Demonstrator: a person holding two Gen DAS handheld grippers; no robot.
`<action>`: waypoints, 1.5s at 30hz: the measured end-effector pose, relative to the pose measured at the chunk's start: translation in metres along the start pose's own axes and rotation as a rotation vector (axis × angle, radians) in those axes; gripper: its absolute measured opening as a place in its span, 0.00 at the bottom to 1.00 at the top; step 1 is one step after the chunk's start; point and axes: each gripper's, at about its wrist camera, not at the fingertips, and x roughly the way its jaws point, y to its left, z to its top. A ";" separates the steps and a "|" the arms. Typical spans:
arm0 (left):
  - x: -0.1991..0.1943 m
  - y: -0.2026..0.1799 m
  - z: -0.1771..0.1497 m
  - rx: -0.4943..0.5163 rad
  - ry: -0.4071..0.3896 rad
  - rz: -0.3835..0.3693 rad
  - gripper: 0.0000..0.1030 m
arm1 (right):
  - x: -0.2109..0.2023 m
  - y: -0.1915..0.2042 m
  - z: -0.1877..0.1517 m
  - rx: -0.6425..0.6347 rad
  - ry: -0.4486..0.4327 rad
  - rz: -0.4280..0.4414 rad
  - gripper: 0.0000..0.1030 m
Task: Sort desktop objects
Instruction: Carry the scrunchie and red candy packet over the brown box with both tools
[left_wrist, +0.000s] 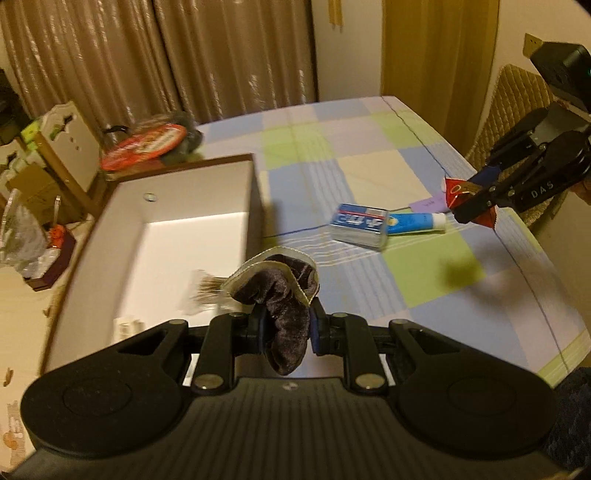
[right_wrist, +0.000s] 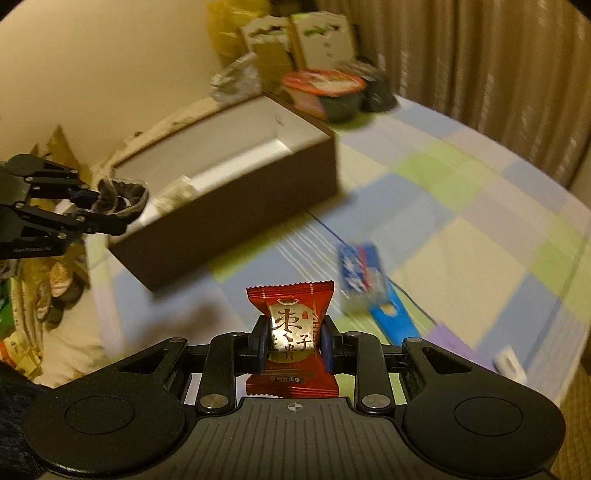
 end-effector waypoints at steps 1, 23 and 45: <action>-0.005 0.006 -0.001 0.000 -0.006 0.010 0.17 | 0.002 0.007 0.009 -0.020 -0.006 0.011 0.26; 0.007 0.137 0.018 0.076 -0.021 0.033 0.17 | 0.101 0.098 0.176 -0.214 -0.012 0.104 0.26; 0.075 0.177 0.031 0.135 0.028 -0.039 0.17 | 0.170 0.072 0.207 -0.135 0.094 0.016 0.26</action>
